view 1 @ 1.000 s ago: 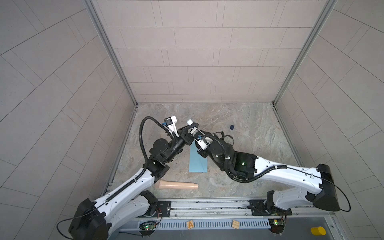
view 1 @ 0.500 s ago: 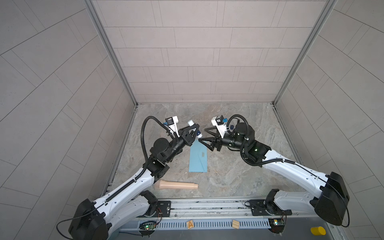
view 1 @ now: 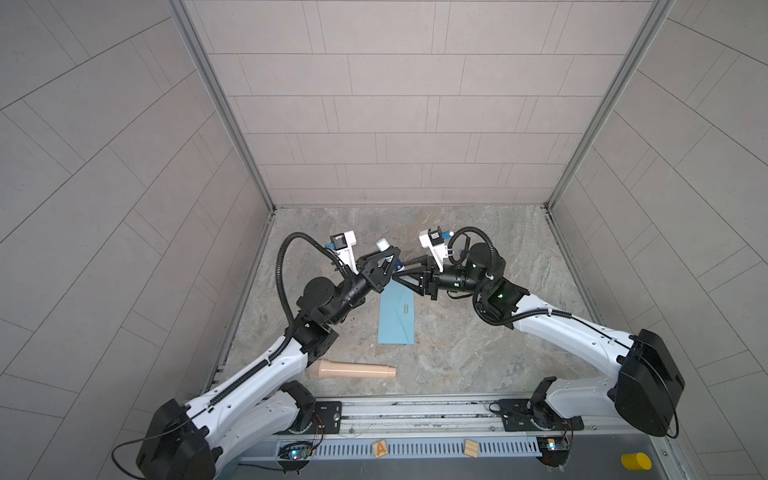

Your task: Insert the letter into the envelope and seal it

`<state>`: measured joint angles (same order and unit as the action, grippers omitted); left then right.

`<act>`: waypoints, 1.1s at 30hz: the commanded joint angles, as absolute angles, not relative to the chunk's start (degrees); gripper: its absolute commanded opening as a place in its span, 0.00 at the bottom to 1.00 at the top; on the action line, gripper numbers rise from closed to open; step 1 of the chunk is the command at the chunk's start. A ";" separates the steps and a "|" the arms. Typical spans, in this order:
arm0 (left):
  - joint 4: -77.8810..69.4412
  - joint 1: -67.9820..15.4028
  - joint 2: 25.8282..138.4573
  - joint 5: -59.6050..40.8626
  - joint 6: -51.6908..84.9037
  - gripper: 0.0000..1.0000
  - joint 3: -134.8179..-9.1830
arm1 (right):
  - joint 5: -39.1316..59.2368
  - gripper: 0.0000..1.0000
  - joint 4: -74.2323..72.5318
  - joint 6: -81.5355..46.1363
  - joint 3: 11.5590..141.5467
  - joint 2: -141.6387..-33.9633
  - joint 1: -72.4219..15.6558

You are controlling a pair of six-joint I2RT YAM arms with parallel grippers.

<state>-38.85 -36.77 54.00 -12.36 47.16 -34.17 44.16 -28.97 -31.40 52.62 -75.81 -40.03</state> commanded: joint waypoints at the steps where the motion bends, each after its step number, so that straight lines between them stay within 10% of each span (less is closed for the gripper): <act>1: -41.48 -36.76 53.11 -12.71 47.08 0.00 -35.39 | 46.10 0.29 -31.81 -32.42 52.82 -75.99 -40.36; 14: -38.84 -36.74 53.53 -11.93 45.36 0.00 -35.02 | 35.22 0.00 -19.17 -25.41 55.84 -73.13 -41.14; 33: -34.82 -36.83 54.67 -9.66 44.39 0.00 -35.10 | -44.90 0.00 -4.68 19.00 69.61 -81.14 -70.95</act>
<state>-36.88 -36.82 53.78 -10.17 45.56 -34.46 -34.74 -0.58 8.05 67.96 -79.90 -67.57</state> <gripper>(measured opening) 0.258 0.216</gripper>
